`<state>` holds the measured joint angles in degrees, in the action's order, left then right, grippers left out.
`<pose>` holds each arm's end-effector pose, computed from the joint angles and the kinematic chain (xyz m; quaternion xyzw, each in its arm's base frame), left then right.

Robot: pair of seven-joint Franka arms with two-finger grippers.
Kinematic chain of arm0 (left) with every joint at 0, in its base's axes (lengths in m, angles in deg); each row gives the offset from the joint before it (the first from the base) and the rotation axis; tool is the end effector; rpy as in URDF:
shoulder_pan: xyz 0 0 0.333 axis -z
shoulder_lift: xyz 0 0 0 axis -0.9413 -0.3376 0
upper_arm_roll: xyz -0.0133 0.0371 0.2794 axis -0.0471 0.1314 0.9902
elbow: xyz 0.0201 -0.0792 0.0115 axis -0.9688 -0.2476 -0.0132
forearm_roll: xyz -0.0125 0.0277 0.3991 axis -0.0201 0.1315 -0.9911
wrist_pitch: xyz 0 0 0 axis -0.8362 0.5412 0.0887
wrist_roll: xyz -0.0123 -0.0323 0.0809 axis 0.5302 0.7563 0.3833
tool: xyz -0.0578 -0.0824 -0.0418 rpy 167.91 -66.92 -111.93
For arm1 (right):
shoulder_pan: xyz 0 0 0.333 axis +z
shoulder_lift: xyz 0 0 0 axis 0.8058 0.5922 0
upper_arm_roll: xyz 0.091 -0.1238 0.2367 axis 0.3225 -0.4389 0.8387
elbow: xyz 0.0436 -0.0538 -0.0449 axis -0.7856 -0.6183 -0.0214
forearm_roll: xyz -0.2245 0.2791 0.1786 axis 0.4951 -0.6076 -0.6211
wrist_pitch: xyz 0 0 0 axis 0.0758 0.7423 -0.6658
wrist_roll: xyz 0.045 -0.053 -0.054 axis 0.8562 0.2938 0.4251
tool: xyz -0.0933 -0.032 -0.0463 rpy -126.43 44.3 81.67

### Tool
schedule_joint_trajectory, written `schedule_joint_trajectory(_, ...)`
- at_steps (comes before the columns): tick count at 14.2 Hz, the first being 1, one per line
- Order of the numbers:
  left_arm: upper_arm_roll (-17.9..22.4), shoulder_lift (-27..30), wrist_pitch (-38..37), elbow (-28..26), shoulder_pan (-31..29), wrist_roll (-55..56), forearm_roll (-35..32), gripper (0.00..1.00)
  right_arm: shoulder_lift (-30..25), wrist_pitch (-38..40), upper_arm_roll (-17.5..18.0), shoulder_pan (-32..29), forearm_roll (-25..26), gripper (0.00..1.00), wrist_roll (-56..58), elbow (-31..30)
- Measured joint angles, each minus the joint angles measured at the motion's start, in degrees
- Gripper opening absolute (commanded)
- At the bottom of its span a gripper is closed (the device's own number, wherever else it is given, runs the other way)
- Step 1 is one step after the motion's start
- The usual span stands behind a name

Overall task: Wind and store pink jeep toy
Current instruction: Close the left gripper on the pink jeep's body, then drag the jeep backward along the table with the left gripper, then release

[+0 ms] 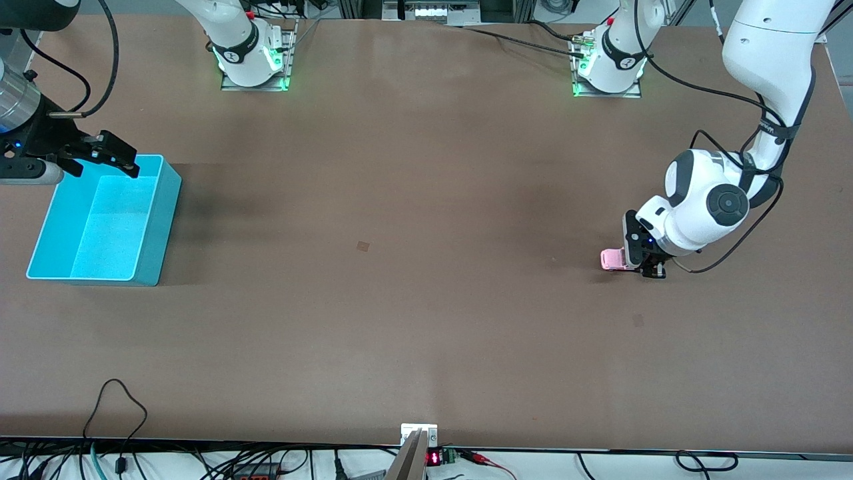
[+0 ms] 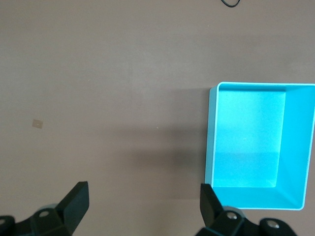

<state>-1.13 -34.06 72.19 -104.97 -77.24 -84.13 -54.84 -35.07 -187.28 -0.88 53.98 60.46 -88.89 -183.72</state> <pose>0.5683 0.0005 0.1596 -0.7098 0.7042 0.0138 0.0016 0.5613 0.0154 0.5447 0.9999 -0.0023 0.0113 0.0065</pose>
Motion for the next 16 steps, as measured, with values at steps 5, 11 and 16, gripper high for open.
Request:
schedule_joint_trajectory(5,1.8,-0.1,-0.3,0.4,-4.4,-3.1,-1.6,0.12,0.0,0.0,0.0,0.0,0.0,1.00,0.0,0.0)
schedule_joint_trajectory(11,1.9,-1.9,-1.4,3.3,-11.1,-14.6,-1.7,0.12,0.0,0.0,0.0,0.0,0.0,1.00,0.0,0.0)
schedule_joint_trajectory(16,1.9,-3.1,-1.4,5.3,-14.9,-19.4,-1.7,0.12,0.0,0.0,0.0,0.0,0.0,1.00,0.0,0.0)
